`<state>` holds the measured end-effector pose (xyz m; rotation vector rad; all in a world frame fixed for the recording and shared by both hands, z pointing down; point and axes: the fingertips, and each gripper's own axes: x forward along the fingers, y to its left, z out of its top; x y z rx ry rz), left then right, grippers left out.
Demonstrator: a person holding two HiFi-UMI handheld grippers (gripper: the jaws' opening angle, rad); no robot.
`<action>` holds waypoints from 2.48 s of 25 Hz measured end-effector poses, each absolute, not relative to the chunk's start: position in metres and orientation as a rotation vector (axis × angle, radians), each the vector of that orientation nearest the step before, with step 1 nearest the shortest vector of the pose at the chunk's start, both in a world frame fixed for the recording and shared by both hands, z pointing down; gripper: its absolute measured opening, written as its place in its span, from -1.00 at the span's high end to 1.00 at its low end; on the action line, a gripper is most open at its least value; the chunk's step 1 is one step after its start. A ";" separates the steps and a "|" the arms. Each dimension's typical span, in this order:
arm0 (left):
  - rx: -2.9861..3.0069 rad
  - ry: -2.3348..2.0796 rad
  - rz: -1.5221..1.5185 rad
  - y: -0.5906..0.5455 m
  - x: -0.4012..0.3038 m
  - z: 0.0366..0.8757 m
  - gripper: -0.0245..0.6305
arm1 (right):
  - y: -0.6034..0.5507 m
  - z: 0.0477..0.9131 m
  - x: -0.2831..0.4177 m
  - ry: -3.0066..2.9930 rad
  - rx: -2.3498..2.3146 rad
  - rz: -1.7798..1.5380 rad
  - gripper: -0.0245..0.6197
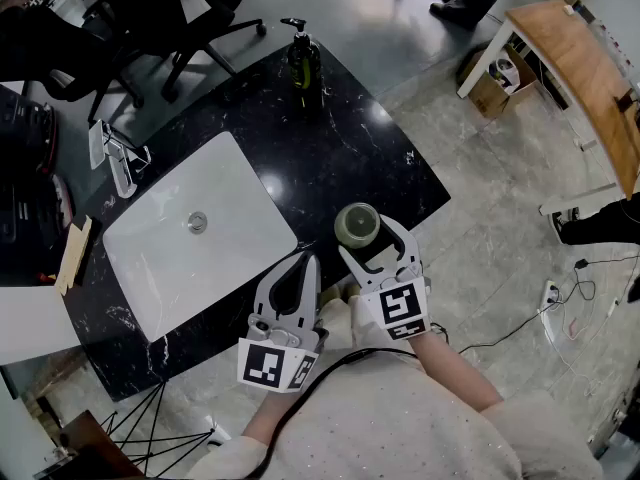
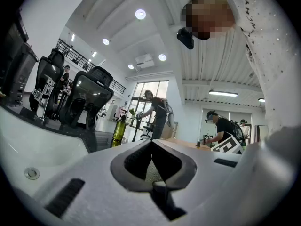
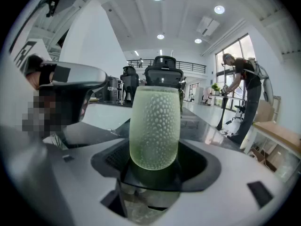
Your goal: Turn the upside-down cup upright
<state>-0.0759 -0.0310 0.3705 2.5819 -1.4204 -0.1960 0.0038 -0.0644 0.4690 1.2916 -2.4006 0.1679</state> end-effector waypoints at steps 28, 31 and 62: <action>2.505 -1.564 -0.172 -0.028 -0.099 0.369 0.90 | -0.016 0.398 -0.044 -2.441 -0.025 2.883 -0.07; 2.499 -1.584 -0.154 -0.027 -0.102 0.368 0.90 | -0.020 0.400 -0.039 -2.238 -0.195 3.199 -0.07; 2.504 -1.606 -0.042 -0.023 -0.099 0.369 0.90 | -0.056 0.428 0.000 -1.376 -0.914 3.986 -0.07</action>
